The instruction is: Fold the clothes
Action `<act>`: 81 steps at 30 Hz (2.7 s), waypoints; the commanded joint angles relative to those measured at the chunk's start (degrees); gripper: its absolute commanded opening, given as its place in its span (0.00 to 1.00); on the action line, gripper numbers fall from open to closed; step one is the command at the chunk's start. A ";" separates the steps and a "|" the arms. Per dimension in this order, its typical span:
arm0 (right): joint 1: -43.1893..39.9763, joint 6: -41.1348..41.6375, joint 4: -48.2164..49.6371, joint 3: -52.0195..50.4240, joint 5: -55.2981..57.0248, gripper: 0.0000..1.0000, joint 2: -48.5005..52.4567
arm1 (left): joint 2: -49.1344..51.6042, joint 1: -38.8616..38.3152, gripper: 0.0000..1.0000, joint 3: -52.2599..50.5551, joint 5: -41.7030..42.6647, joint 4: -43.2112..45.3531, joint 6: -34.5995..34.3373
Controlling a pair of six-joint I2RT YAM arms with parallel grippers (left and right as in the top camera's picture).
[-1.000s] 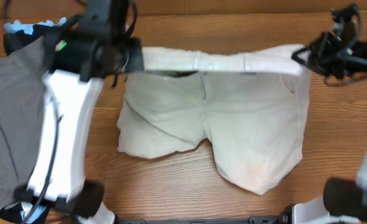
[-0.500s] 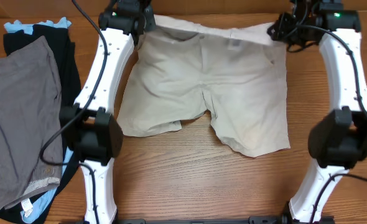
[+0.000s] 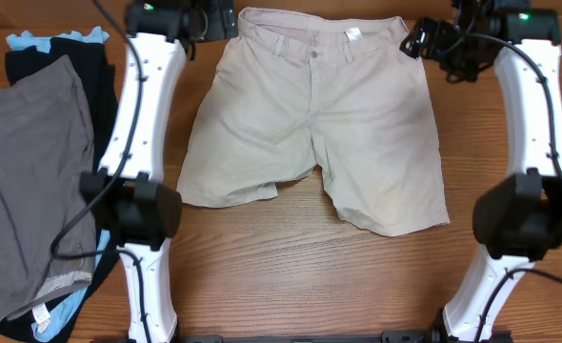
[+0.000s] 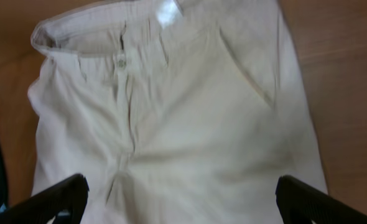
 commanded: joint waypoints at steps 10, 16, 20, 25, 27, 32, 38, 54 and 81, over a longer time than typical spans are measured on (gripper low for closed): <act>-0.11 1.49 -15.74 2.64 -0.98 1.00 -17.73 | -17.90 -0.90 1.00 6.64 4.00 -27.21 9.33; 0.07 3.06 -24.26 2.60 -0.28 0.99 -23.19 | -20.76 -1.38 0.99 4.17 6.99 -34.21 7.87; 1.46 5.07 -26.99 2.12 3.17 0.96 -26.53 | -22.53 -3.96 0.98 0.44 7.50 -34.23 7.89; 6.10 9.64 -27.06 -1.29 10.58 0.98 -31.74 | -25.81 -9.16 0.96 -9.90 4.68 -34.23 6.40; 7.23 10.45 -26.91 -3.48 11.76 1.00 -33.18 | -27.12 -11.34 0.96 -15.39 2.03 -34.21 4.72; 7.50 11.41 -24.46 -11.85 12.11 1.00 -34.86 | -28.04 -16.13 0.95 -27.41 -0.55 -33.44 3.52; 7.39 12.15 -18.25 -21.38 12.13 1.00 -35.06 | -28.04 -20.22 0.91 -42.58 -0.48 -24.02 3.26; 7.39 10.62 -12.50 -23.76 13.66 1.00 -35.01 | -28.00 -22.64 0.72 -70.77 1.66 4.50 1.29; 7.39 10.62 -7.28 -23.76 13.86 1.00 -34.97 | -17.97 -25.55 0.40 -77.42 -5.11 27.26 2.08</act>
